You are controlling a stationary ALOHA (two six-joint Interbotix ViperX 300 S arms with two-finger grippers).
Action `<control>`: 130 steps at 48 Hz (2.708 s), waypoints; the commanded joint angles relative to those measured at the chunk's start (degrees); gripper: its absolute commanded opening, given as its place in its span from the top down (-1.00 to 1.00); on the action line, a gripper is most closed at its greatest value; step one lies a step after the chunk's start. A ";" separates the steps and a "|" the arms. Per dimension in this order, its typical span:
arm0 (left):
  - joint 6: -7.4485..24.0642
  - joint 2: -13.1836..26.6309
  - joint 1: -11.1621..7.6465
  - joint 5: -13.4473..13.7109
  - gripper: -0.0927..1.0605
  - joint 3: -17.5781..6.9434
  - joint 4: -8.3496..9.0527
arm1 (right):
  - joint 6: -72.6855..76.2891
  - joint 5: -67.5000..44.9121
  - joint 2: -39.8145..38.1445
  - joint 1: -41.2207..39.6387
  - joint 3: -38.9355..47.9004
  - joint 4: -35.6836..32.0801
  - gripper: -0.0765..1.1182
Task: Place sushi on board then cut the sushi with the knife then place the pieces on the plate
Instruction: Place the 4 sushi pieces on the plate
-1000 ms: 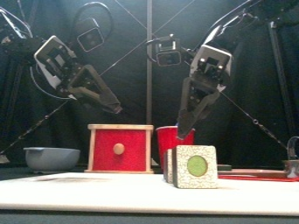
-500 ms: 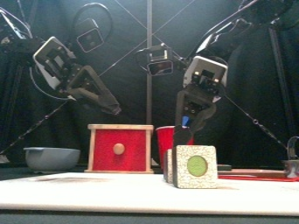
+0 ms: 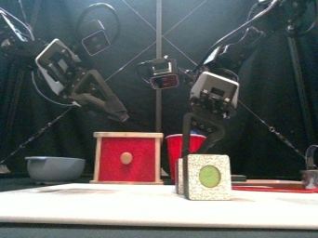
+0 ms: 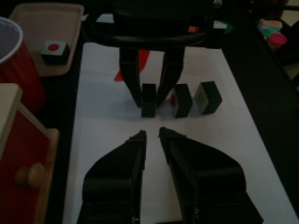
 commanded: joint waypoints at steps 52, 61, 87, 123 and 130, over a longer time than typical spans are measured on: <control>-0.09 -0.26 0.18 -0.26 -0.26 -0.79 -0.09 | 0.79 8.44 -28.74 -25.05 22.50 -0.53 0.01; -0.09 -0.26 0.18 -0.26 -0.26 -0.79 -0.26 | 0.70 6.59 -26.81 -26.37 22.68 -1.23 -0.18; -0.09 -0.26 0.18 -0.26 -0.26 -0.88 -0.53 | 0.70 4.39 -28.56 -20.83 21.27 -0.70 -0.69; 0.00 -0.35 0.26 -0.26 -0.26 -0.62 -0.53 | 0.53 -2.11 -11.43 2.29 4.31 0.79 -0.69; 0.09 -0.26 0.26 -0.26 -0.26 -0.53 -0.44 | 0.62 -2.11 -9.93 3.52 2.90 1.67 -0.69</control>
